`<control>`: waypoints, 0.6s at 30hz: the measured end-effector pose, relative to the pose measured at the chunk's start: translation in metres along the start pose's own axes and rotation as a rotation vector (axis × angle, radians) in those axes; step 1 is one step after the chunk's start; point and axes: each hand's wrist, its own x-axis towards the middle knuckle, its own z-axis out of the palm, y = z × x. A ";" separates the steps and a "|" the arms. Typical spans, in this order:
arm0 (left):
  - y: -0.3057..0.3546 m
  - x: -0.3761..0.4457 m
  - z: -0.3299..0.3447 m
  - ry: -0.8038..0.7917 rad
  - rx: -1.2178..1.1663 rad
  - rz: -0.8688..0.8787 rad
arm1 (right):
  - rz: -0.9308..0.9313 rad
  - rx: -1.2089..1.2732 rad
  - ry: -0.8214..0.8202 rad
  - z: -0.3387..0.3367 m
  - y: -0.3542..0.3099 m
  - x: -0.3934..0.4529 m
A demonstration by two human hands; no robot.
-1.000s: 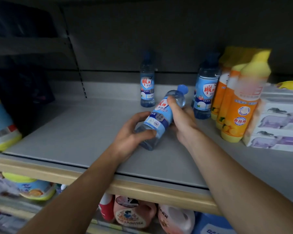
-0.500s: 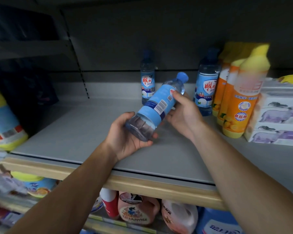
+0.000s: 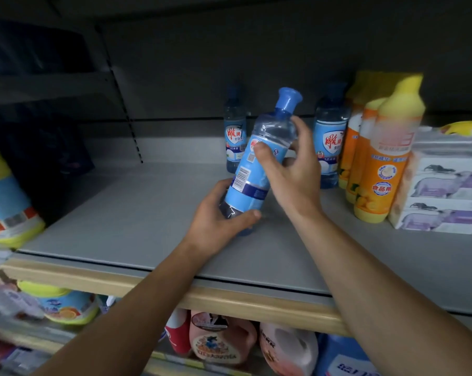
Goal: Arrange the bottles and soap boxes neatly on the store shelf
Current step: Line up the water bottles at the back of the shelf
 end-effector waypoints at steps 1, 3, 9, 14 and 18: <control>0.001 0.002 -0.001 0.010 -0.051 -0.036 | 0.027 0.037 -0.043 0.000 0.000 0.003; 0.006 0.006 -0.006 -0.012 -0.259 -0.178 | 0.113 0.152 -0.129 0.000 0.000 0.009; 0.010 0.029 -0.009 -0.328 -0.712 -0.511 | 0.441 0.413 -0.321 0.004 0.014 0.040; 0.000 0.050 -0.005 -0.335 -0.656 -0.516 | 0.352 0.286 -0.279 -0.006 0.023 0.050; -0.004 0.059 0.011 -0.104 -0.414 -0.368 | 0.186 0.050 -0.240 -0.007 0.017 0.053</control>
